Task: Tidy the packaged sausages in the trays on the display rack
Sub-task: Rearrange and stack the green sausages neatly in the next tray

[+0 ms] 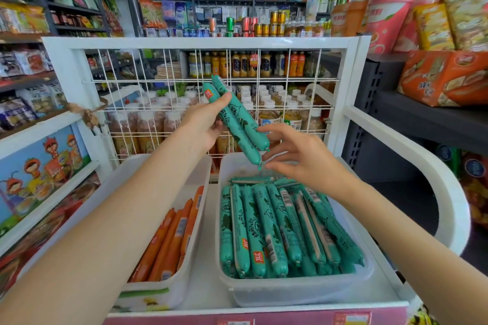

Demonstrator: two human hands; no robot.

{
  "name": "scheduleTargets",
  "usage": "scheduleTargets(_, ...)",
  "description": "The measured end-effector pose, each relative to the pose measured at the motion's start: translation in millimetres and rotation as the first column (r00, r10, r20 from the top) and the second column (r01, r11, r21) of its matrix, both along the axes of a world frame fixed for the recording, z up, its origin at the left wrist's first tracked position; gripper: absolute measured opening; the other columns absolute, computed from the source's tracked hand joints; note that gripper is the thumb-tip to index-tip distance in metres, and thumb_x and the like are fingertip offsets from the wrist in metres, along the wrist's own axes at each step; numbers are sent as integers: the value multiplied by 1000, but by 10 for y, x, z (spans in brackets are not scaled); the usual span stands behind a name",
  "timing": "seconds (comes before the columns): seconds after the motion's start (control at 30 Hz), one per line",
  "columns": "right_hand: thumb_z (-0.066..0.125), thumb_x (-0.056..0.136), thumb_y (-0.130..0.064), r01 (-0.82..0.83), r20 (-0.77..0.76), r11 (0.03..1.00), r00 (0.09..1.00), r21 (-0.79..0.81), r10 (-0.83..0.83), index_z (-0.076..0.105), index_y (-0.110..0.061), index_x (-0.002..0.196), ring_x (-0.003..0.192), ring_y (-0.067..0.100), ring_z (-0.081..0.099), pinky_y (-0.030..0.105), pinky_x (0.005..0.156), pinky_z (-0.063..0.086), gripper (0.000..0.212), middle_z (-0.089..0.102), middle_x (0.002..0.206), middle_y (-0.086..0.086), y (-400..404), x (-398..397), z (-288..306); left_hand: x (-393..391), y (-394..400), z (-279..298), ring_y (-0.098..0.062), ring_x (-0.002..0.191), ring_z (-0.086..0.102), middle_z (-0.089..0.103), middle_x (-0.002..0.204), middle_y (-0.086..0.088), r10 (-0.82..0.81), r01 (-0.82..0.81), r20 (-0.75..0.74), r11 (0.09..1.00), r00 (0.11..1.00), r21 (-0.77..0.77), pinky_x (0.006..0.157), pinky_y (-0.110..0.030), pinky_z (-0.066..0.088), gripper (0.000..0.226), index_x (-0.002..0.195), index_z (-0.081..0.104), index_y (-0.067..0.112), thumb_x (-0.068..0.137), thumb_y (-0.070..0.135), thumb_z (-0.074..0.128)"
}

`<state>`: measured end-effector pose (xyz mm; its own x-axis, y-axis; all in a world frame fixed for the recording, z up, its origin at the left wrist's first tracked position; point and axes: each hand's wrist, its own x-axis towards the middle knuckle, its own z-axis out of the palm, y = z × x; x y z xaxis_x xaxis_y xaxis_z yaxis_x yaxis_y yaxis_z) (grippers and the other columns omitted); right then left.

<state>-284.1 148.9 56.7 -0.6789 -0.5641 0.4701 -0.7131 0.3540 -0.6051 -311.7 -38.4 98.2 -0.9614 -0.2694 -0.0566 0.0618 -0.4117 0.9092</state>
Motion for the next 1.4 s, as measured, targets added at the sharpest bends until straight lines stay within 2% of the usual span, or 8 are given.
scheduleTargets(0.13,73,75,-7,-38,14,999,999,-16,38,37,-39,128,92,11,64,22,83,54,71,45,125,-7,-54,11,-36,-14,-1,-28,-10,76,60,64,87,-5,13,-15,26,997,1000,70,48,-13,49,18,89,57,10,80,19,70)
scheduleTargets(0.23,71,77,-6,22,-105,999,994,-24,-25,50,-31,121,90,10,62,17,84,52,55,47,117,-5,-109,-3,-81,-12,37,-28,-10,76,60,65,89,-5,33,-35,33,998,999,56,43,-12,45,23,95,57,9,80,20,70)
scheduleTargets(0.33,73,75,-5,64,-57,991,996,-118,-71,60,-29,112,86,8,64,16,82,52,46,57,110,-1,-95,-4,-78,15,33,-27,-10,76,58,64,89,-6,18,-18,43,1000,999,3,42,-12,43,16,87,56,11,81,20,68)
scheduleTargets(0.53,74,72,-3,38,159,974,987,-225,-2,64,-34,97,78,5,69,23,78,56,41,66,103,-7,-22,7,-56,153,37,-83,-13,75,62,66,92,-8,-359,389,152,861,921,-328,54,-15,52,19,101,58,7,84,11,63)
scheduleTargets(0.7,71,72,2,29,237,950,970,-312,48,65,-20,99,85,21,70,33,81,56,35,69,105,8,25,-18,-41,196,23,-1,-14,75,67,67,90,-11,-459,477,130,835,879,-276,64,-17,56,11,95,58,2,85,-1,57)
scheduleTargets(0.9,71,64,-7,-61,237,943,961,-326,144,60,-16,102,87,21,70,26,81,55,41,68,102,14,58,-32,53,197,70,23,-12,76,65,66,89,-8,-360,375,105,881,927,-289,58,-13,54,23,105,58,-1,83,3,61)
scheduleTargets(1.17,69,64,-13,-60,231,922,960,-382,158,61,-12,100,85,27,70,31,82,55,36,69,99,14,71,-51,46,182,136,1,-11,76,64,66,86,-5,-266,275,73,906,961,-321,57,-14,54,13,91,60,7,81,10,67)
scheduleTargets(1.4,62,75,0,-66,268,896,942,-439,201,61,-8,100,79,24,71,26,75,56,26,68,92,24,63,-85,6,169,166,-26,-6,67,65,67,77,-1,-220,221,44,903,974,-368,55,-14,54,10,83,59,11,80,13,68)
